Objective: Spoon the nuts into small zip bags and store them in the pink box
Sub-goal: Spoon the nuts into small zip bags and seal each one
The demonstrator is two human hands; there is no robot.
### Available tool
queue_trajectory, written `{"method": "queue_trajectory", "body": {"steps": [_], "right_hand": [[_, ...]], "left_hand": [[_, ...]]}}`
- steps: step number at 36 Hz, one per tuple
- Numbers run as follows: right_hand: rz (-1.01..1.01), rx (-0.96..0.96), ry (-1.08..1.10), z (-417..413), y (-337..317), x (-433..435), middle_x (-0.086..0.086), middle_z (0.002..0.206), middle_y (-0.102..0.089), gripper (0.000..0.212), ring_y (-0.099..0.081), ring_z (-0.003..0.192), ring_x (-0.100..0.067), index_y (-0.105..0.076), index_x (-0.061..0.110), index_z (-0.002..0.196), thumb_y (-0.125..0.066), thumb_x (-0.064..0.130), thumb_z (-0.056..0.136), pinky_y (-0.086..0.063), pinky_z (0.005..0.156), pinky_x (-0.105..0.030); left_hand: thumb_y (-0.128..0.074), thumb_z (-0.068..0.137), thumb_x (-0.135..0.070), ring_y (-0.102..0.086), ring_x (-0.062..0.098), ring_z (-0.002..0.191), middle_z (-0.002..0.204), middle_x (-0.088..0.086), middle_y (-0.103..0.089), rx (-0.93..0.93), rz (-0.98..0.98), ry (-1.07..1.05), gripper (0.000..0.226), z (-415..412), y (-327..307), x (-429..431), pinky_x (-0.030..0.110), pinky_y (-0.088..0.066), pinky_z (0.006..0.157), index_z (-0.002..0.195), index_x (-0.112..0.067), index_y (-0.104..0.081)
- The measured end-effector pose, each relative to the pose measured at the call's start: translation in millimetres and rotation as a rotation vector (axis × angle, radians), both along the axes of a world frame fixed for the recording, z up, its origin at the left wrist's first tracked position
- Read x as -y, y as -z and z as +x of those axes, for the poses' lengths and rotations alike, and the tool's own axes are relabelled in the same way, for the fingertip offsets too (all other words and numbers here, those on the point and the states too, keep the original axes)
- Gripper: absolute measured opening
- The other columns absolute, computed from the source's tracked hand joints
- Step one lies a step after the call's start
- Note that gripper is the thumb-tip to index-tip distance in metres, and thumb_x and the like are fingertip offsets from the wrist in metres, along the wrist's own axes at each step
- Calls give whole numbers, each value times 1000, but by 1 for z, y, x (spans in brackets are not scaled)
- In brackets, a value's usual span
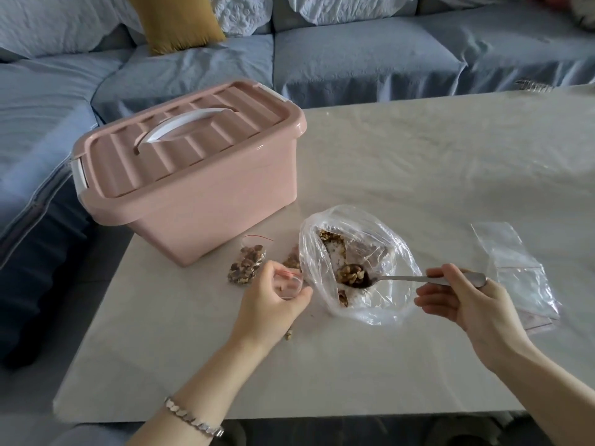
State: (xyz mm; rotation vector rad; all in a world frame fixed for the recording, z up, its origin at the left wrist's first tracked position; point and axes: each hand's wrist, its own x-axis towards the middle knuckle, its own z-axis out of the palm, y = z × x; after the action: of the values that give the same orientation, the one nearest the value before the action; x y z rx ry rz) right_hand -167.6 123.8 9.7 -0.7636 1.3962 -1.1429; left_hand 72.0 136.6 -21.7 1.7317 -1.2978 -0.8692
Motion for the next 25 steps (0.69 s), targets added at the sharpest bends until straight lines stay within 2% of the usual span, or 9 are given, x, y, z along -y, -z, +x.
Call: {"method": "queue_trajectory", "body": {"steps": [2,8,13,15,17,19,21,25], "right_hand": [[-40,-7,5,-2,-7,2,-9,52,-64,27,-64,46,-20,-60,-1,82,-43,13,97,-52,45,-20],[-158,-39,-13,-6,-39,5,-9,53,-65,28,-63,46,-18,-60,3,81,-41,15,98,-51,45,-20],[-156,-39,-97,7,-63,11,-9,51,-63,30,-60,42,-17,-60,2,77,-42,15,97,-49,41,-19],[-146,-72,-145,16,-69,14,-10,50,-63,30,-60,41,-18,-60,1,76,-43,15,97,-48,40,-20],[-149,-125,-191,25,-73,17,-10,49,-62,30,-60,40,-19,-60,0,75,-43,14,96,-48,39,-20],[-180,-212,-244,34,-75,17,-10,49,-62,30,-60,41,-21,-61,1,75,-44,13,96,-49,39,-21],[-241,-334,-307,43,-78,15,-11,52,-64,29,-63,43,-23,-62,2,75,-44,13,96,-51,42,-24],[-388,-542,-401,53,-82,9,-6,60,-68,27,-65,48,-20,-63,11,73,-47,18,93,-52,51,-23]], "left_hand": [[-75,73,-18,-60,-4,75,89,-13,-66,10,-29,10,26,0,-7,1,18,-49,73,83,-20,-51],[-71,74,-19,-58,-5,79,87,-12,-63,13,-55,33,21,-8,-14,5,4,-40,63,84,-20,-52],[-75,73,-27,-60,-2,80,84,-12,-63,99,-61,38,30,-13,0,8,10,-44,69,81,-28,-46],[-76,73,-30,-59,-2,78,81,-12,-60,114,-60,42,33,-15,2,9,7,-42,67,82,-30,-44],[-76,73,-31,-58,-1,74,80,-11,-59,112,-64,40,33,-17,3,10,7,-40,64,85,-24,-47],[-77,71,-31,-59,7,73,79,-7,-60,97,-67,40,34,-20,5,11,12,-41,62,85,-18,-49],[-77,70,-30,-57,13,73,77,-4,-59,75,-72,37,34,-22,8,11,18,-40,61,80,-20,-46],[-76,70,-30,-52,13,74,74,-6,-56,89,-76,35,36,-25,11,11,15,-36,61,75,-28,-40]]}}
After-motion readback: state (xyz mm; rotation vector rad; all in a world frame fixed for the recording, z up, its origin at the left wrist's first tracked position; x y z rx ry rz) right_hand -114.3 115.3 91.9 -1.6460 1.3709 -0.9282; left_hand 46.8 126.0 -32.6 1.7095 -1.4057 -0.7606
